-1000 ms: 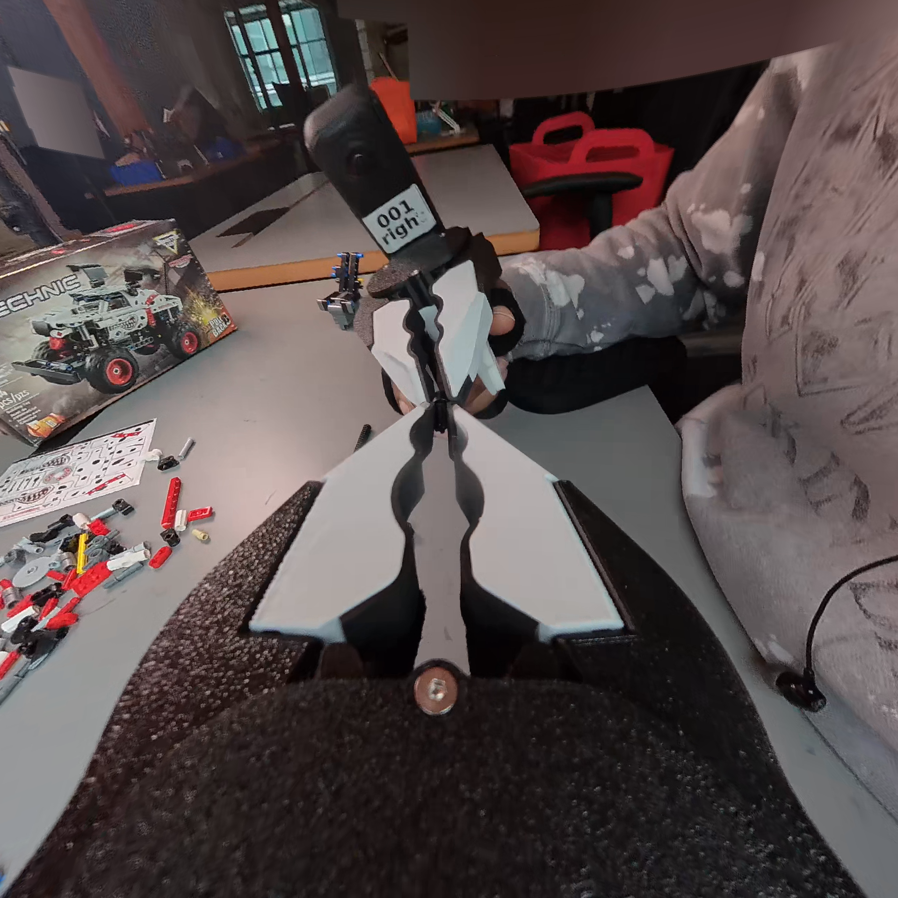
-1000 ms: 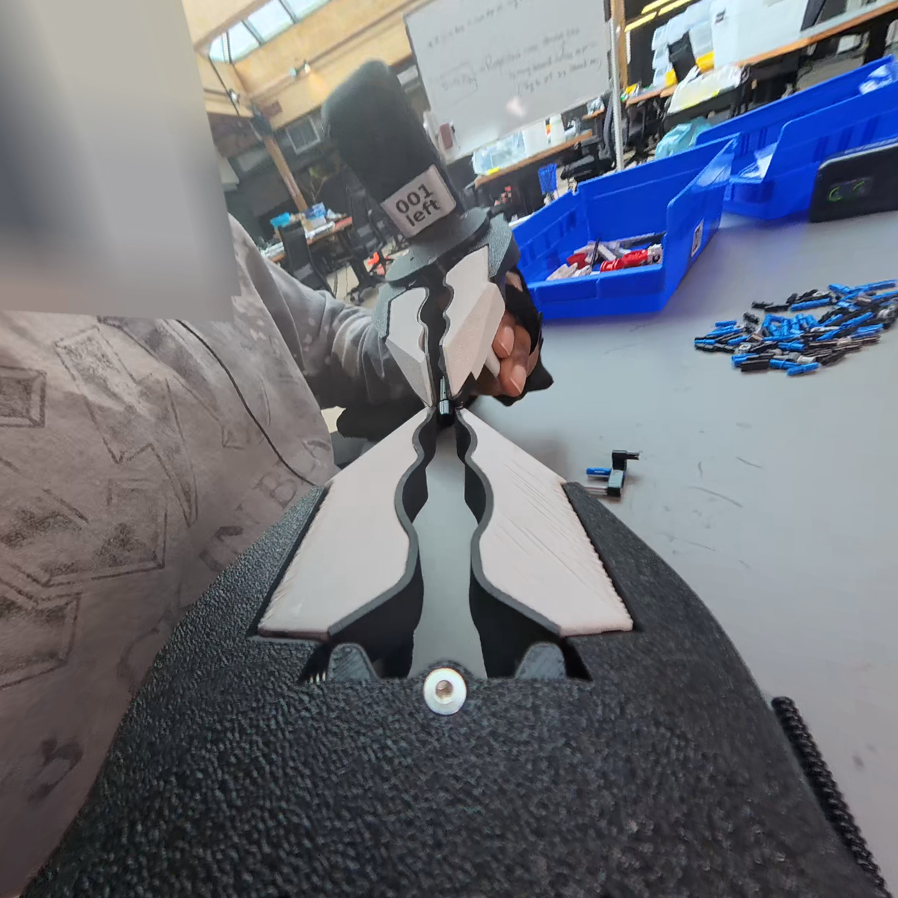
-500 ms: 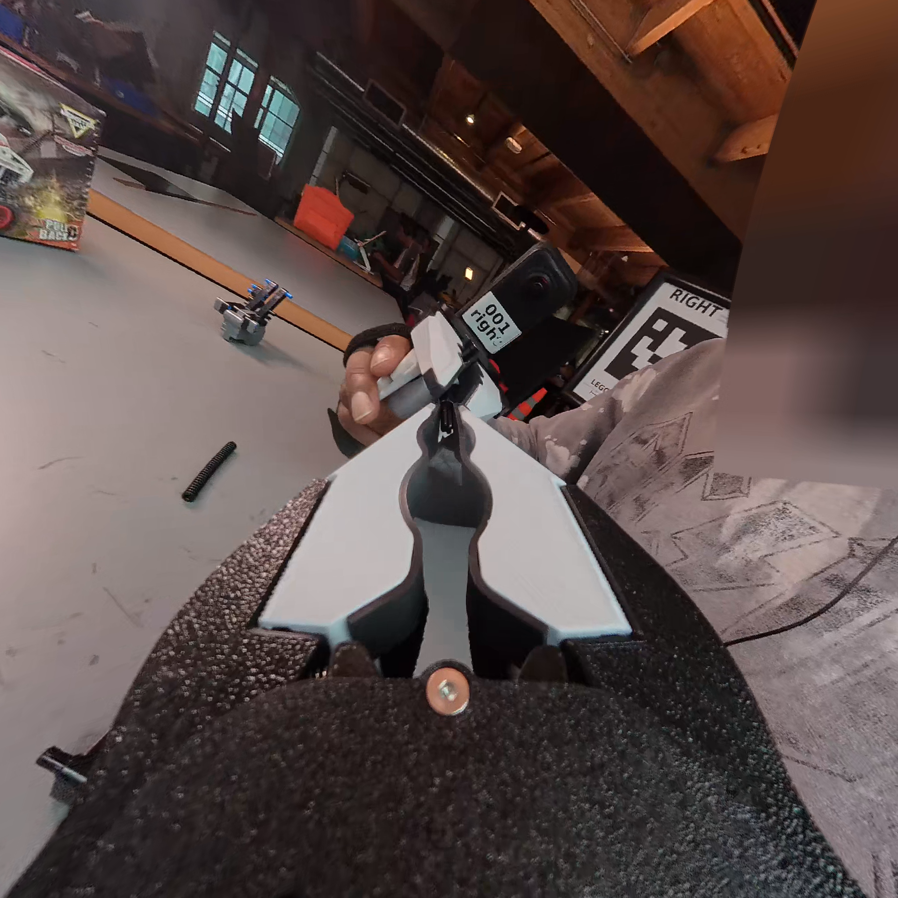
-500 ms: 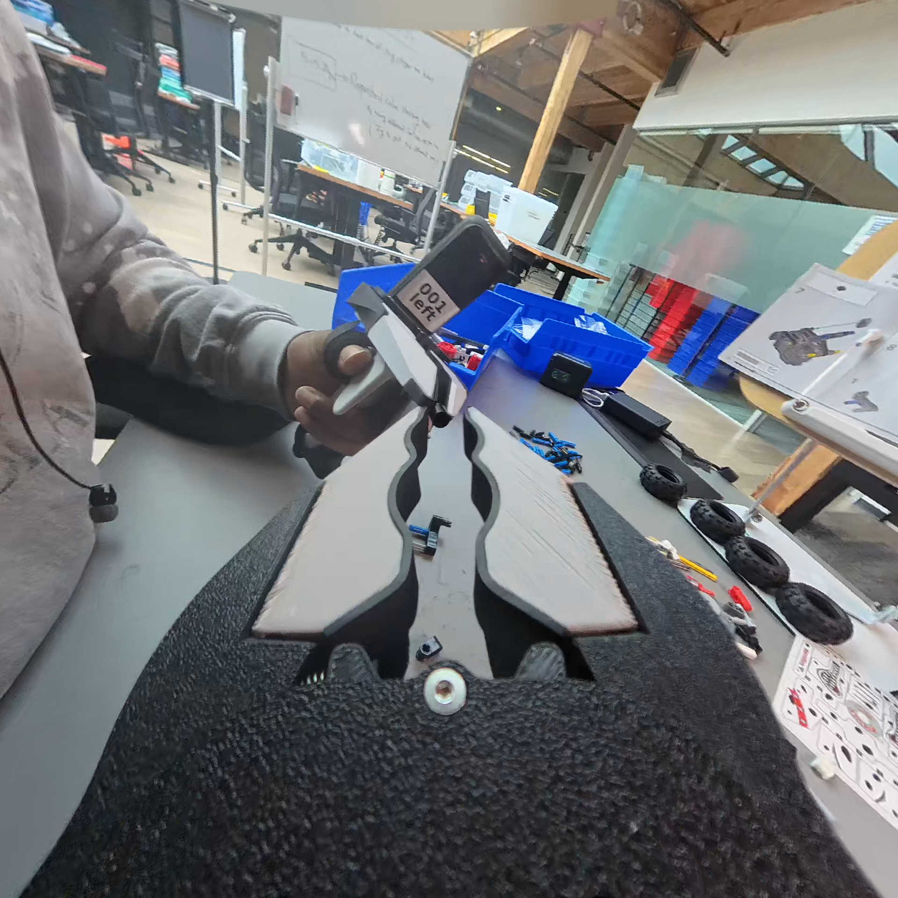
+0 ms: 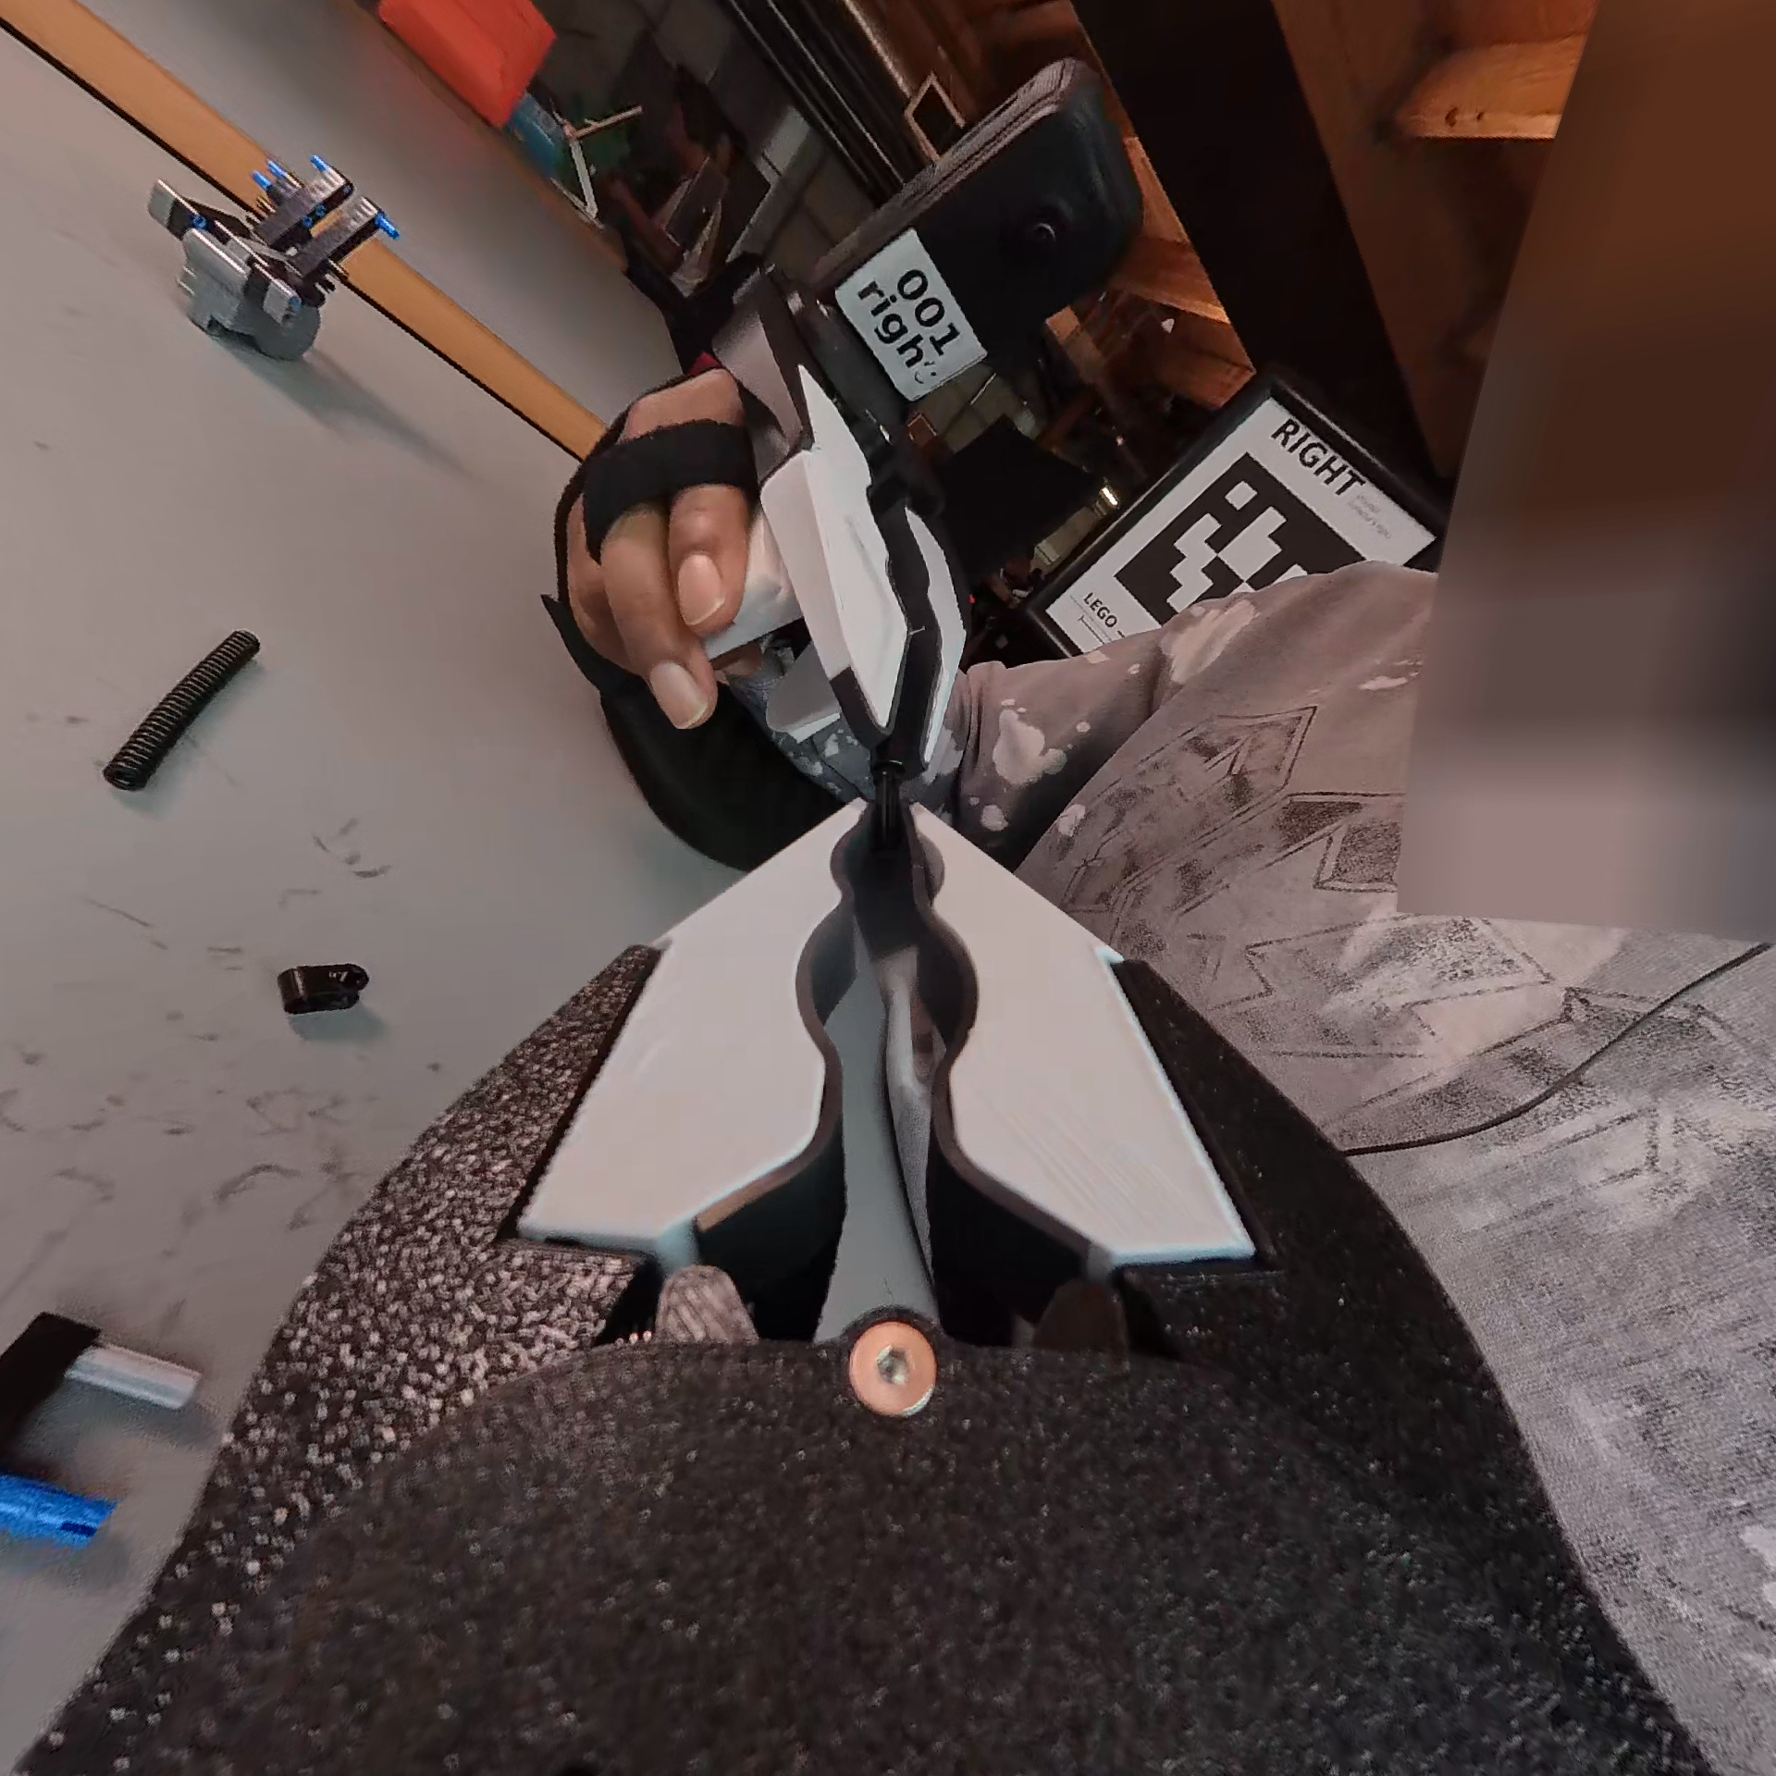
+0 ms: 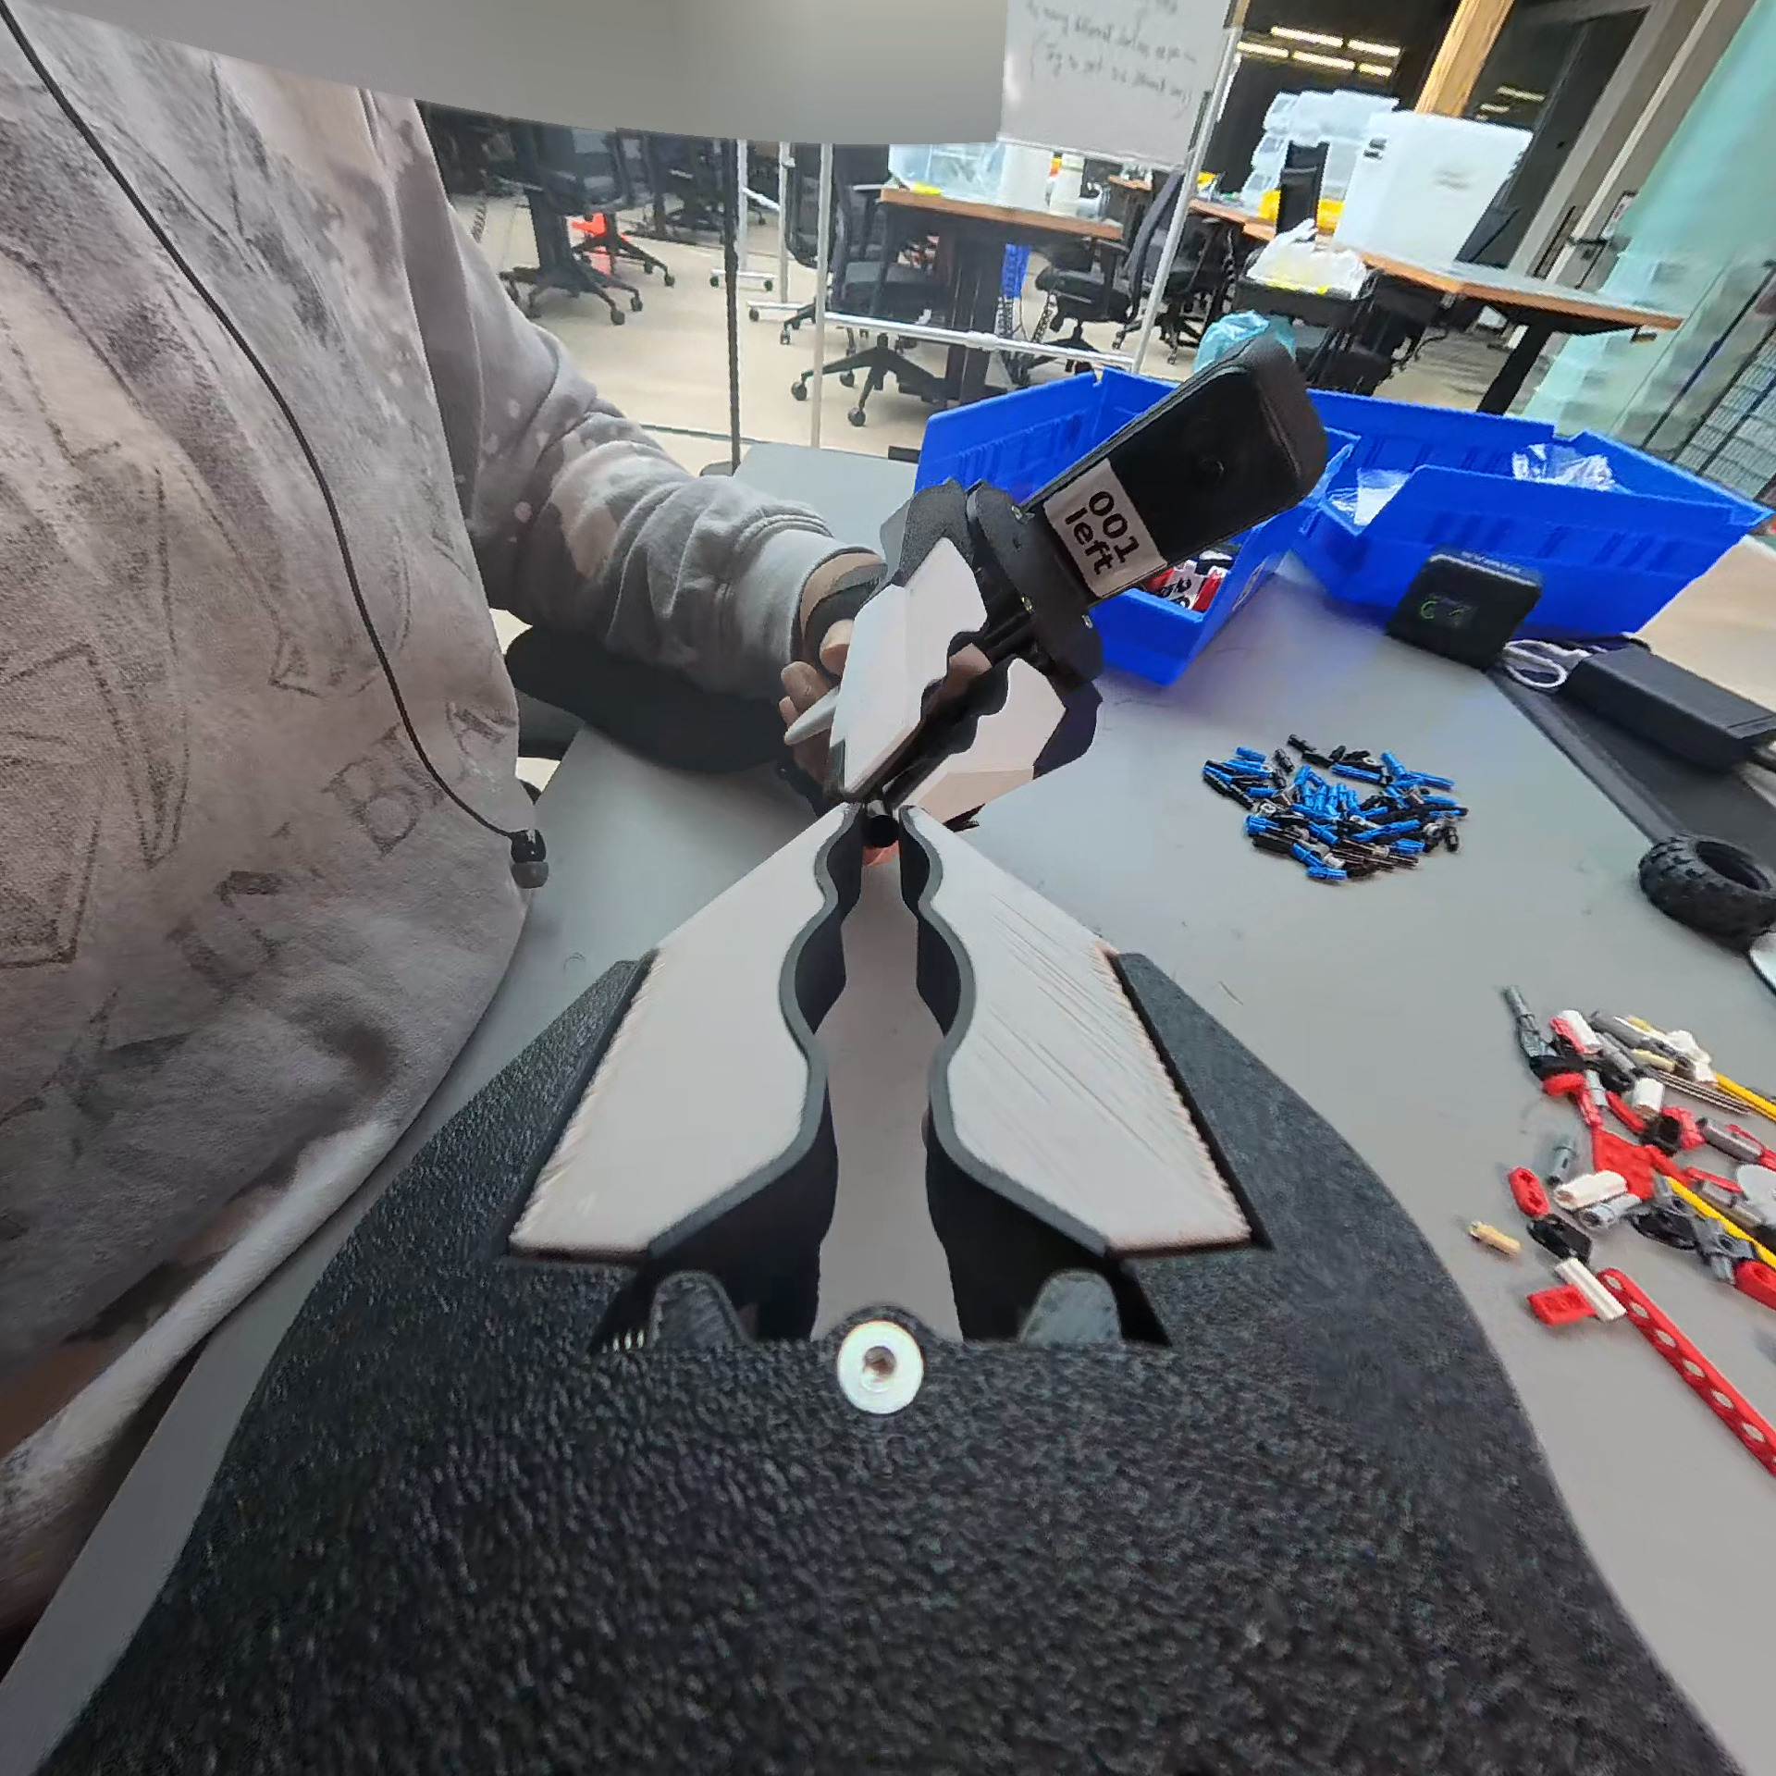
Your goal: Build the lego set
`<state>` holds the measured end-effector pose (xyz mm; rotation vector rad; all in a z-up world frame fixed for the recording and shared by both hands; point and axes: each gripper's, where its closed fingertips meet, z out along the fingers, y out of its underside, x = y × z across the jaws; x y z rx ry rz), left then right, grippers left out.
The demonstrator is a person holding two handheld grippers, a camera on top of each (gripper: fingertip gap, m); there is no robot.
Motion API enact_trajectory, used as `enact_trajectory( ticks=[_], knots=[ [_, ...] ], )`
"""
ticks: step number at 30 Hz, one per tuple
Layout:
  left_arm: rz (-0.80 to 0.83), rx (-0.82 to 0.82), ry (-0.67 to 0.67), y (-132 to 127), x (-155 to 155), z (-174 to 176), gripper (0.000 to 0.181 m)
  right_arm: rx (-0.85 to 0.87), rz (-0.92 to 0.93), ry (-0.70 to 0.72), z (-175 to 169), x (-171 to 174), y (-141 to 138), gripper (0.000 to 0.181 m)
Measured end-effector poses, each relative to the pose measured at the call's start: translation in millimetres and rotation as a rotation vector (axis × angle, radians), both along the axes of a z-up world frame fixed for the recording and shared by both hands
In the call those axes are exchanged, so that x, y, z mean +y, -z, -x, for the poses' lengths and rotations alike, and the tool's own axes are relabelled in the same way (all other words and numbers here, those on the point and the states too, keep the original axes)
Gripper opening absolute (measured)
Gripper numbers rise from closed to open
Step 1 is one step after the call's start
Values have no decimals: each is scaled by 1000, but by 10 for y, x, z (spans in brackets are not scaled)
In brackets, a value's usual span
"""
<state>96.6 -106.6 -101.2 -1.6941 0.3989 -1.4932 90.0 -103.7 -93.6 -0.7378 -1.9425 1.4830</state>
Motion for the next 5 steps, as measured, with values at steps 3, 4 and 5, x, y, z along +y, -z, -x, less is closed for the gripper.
enact_trajectory(
  ticks=[3, 4, 5],
  knots=[
    [10, -16, -15, -12, 18, 15, 3, 10, 7, 13, 19, 3, -27, 7],
    [18, -48, -37, -42, 50, 49, 3, 36, 7, 47, 55, 35, -55, 7],
    [34, -96, -58, -77, 84, 89, 2, 70, 0, 91, 101, 76, -89, 8]
  ],
)
